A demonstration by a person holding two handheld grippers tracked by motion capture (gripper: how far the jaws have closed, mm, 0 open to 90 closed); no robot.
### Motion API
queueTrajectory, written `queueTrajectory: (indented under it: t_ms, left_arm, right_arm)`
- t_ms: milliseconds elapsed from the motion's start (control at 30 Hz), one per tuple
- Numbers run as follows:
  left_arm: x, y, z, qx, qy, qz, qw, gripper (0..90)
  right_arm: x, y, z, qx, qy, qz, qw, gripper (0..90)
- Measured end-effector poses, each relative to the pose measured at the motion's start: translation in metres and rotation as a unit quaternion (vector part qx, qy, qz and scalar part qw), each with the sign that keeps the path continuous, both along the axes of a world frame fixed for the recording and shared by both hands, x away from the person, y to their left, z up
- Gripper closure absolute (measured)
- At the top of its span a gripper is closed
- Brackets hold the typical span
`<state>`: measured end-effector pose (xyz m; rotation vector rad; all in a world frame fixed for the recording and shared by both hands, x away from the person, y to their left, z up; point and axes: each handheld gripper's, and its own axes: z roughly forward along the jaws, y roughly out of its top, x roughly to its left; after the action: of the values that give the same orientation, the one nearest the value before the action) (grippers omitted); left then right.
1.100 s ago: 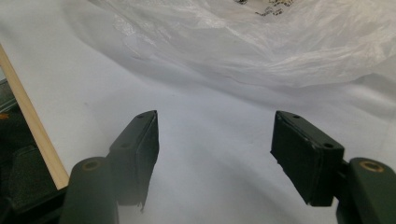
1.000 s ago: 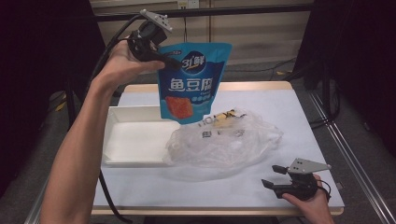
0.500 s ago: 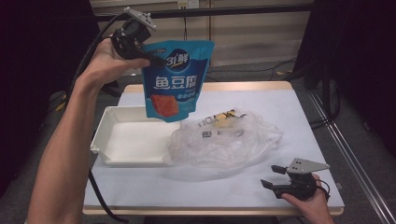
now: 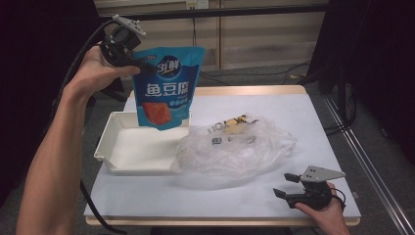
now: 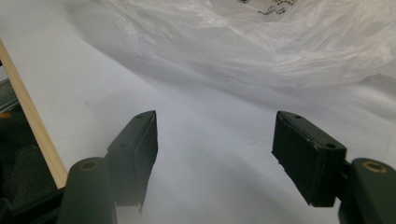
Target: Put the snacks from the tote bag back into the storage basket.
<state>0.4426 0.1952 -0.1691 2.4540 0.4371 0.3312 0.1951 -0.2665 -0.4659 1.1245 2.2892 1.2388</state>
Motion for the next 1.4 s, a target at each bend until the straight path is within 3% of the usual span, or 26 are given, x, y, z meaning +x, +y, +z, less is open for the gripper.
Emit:
queueTrajectory:
  t_ms: [133,333,567,667,767,933,1167,1300,1400]
  left_arm:
    - [0.002,0.004,-0.003,0.018,0.003,0.003,0.9998,90.0]
    - [0.008,0.013,-0.013,0.012,0.012,0.016,0.9997,90.0]
    - [0.016,0.012,-0.026,0.023,0.014,0.014,0.9995,90.0]
    - [0.019,0.011,-0.035,0.011,0.025,0.020,0.9994,90.0]
    - [0.024,0.010,-0.042,0.011,0.026,0.016,0.9995,90.0]
    - [0.029,0.008,-0.055,-0.009,0.031,0.013,0.9994,90.0]
    - [0.035,-0.003,-0.074,0.007,0.039,0.008,0.9992,90.0]
    - [0.038,-0.004,-0.078,0.014,0.028,-0.005,0.9995,90.0]
    - [0.037,-0.002,-0.080,0.001,0.019,0.002,0.9998,90.0]
  right_arm:
    - [0.001,0.002,0.000,0.001,0.003,0.001,1.0000,30.9]
    - [0.001,0.002,-0.001,-0.001,0.005,0.002,1.0000,30.6]
    - [0.001,0.002,-0.001,-0.002,0.003,0.004,1.0000,30.5]
    - [0.001,0.002,-0.001,-0.001,0.002,0.003,1.0000,30.4]
    - [0.001,0.001,-0.001,0.000,0.004,0.002,1.0000,30.4]
    - [0.001,0.001,-0.001,0.000,0.006,0.003,1.0000,30.4]
    - [0.001,0.001,-0.001,0.001,0.008,0.001,1.0000,30.2]
    - [0.001,0.000,-0.001,0.001,0.008,0.003,1.0000,30.1]
    - [0.001,0.000,-0.001,0.001,0.008,0.003,1.0000,30.1]
